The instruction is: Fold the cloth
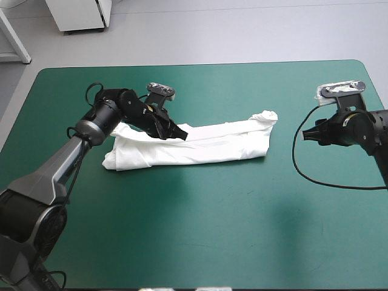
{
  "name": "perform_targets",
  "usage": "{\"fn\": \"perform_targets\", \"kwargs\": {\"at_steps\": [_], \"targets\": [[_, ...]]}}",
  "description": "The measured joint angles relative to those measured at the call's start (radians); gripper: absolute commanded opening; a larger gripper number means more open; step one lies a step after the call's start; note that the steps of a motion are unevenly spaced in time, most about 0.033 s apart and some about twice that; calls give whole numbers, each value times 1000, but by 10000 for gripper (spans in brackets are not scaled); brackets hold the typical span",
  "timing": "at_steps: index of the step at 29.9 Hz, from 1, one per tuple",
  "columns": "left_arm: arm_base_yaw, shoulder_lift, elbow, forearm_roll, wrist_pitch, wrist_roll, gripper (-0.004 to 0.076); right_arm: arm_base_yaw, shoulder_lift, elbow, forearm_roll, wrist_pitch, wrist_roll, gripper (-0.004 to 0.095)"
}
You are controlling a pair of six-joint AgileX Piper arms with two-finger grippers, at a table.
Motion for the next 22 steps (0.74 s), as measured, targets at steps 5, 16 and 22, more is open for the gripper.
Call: {"fn": "perform_targets", "kwargs": {"at_steps": [5, 16, 22], "targets": [[-5, 83, -3, -50, -28, 32, -9, 0, 0, 0, 9, -22, 6, 523], [-5, 200, -9, -70, -81, 52, -9, 0, 160, -43, 93, -64, -4, 525], [-5, 255, -43, -69, -78, 53, -9, -3, 293, -168, 200, -63, -51, 595]]}}
